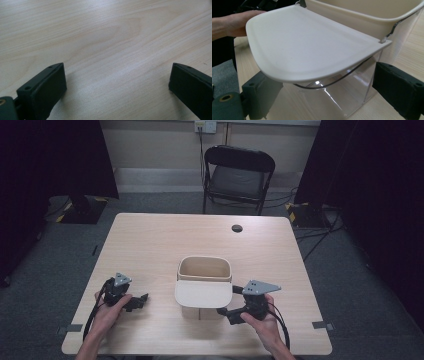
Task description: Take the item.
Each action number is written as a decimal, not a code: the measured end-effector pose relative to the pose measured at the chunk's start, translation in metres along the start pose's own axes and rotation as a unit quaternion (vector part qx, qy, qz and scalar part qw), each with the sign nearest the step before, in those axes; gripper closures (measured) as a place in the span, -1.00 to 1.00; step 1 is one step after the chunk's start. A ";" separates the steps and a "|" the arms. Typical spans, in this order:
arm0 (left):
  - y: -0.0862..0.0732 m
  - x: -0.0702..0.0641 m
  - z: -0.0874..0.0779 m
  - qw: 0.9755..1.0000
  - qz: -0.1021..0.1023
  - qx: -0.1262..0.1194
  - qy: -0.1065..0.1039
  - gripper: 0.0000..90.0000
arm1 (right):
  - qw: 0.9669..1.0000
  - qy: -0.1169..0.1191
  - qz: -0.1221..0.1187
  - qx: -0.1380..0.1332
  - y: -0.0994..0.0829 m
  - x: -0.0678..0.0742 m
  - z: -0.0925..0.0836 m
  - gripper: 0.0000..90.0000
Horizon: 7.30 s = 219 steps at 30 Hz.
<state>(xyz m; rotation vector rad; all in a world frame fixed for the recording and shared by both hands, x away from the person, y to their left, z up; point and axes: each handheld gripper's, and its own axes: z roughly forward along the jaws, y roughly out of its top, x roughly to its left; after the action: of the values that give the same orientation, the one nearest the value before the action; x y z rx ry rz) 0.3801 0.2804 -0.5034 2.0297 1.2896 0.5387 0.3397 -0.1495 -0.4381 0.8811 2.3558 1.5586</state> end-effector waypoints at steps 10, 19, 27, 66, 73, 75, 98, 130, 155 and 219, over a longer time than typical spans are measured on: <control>0.000 0.000 0.000 1.000 0.000 0.000 0.000 -0.99 | 1.000 0.003 0.004 -0.005 0.004 -0.001 -0.002 -0.79; 0.000 0.000 0.000 1.000 0.000 0.000 0.000 -0.99 | 1.000 0.004 0.005 -0.012 0.007 -0.004 -0.005 -0.70; 0.000 0.000 0.000 1.000 0.000 0.000 0.000 -0.99 | 1.000 -0.002 0.012 -0.016 0.010 -0.006 -0.004 -0.70; 0.000 0.000 0.000 1.000 0.000 0.000 0.000 -0.99 | 0.999 -0.011 0.017 -0.030 0.024 -0.012 -0.003 -0.68; 0.000 0.000 0.000 1.000 0.000 0.000 0.000 -0.99 | 0.999 -0.010 0.019 -0.036 0.027 -0.014 -0.004 -0.68; 0.000 0.000 0.000 1.000 0.000 0.000 0.000 -0.99 | 0.999 -0.009 0.021 -0.036 0.028 -0.014 -0.004 -0.68; 0.000 0.000 0.000 1.000 0.000 0.000 0.000 -0.99 | 0.999 -0.003 0.021 -0.041 0.032 -0.017 -0.005 -0.64; 0.000 0.000 0.000 1.000 0.002 0.001 0.000 -0.99 | 0.998 0.017 0.010 -0.058 0.037 -0.010 -0.014 -0.35; 0.000 0.000 0.000 1.000 0.002 0.002 0.001 -0.99 | 0.997 0.044 0.006 -0.068 0.045 -0.008 -0.014 -0.02; 0.000 0.000 0.000 1.000 0.000 0.000 0.000 -0.99 | 0.993 0.065 0.026 -0.092 0.065 -0.026 -0.008 0.29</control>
<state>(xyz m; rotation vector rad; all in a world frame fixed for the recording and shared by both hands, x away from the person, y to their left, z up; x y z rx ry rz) 0.3801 0.2804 -0.5035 2.0294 1.2902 0.5386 0.3810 -0.1525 -0.3813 0.8283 2.2433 1.8709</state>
